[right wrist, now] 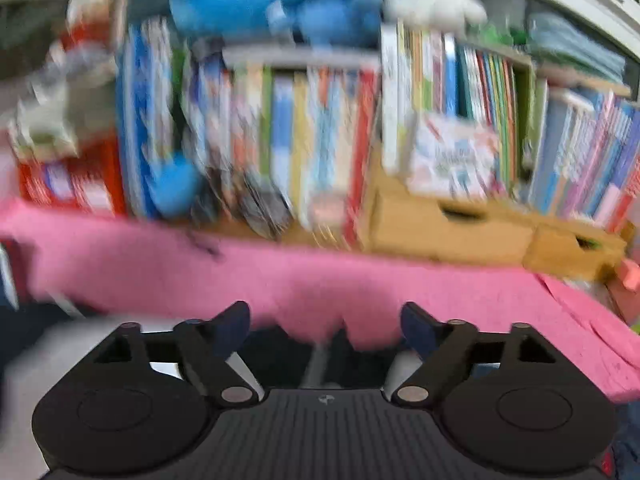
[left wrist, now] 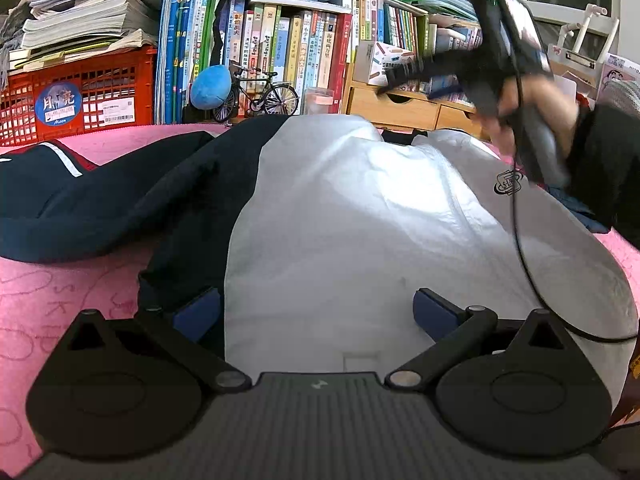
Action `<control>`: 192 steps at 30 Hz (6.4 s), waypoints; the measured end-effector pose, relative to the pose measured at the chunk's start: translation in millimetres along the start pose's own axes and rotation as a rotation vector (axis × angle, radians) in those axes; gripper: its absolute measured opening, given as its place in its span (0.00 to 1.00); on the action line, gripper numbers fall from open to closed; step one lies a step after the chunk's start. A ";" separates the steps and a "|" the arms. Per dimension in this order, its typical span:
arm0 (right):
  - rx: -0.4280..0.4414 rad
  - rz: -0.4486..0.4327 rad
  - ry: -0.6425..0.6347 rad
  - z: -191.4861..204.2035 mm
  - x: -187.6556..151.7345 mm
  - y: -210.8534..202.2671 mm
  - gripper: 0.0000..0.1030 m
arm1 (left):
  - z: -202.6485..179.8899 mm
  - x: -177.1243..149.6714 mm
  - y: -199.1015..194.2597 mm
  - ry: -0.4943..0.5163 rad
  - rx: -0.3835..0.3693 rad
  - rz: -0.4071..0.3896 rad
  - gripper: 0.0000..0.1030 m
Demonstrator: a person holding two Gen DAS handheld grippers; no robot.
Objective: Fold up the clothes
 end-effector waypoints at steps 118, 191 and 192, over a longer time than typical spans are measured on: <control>0.170 0.020 -0.092 6.4 -41.8 -25.1 0.82 | 256.1 111.9 -92.8 -0.092 0.855 -0.196 0.77; -0.001 0.186 -0.146 -113.5 -80.0 29.1 0.99 | 42.0 133.0 204.1 0.288 -0.064 0.195 1.00; 0.000 0.212 -0.119 -114.7 -82.4 40.4 0.92 | 39.0 131.7 198.0 0.289 -0.054 0.169 0.90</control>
Point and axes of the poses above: each gripper's, at about its wrist camera, not at the fingertips, and y roughly the way its jaws point, z to its left, x to its top, the point moved 8 cm from there along y, roughly the way its jaws point, and after that the axes turned 4 degrees about x, right-handed, at the moved point
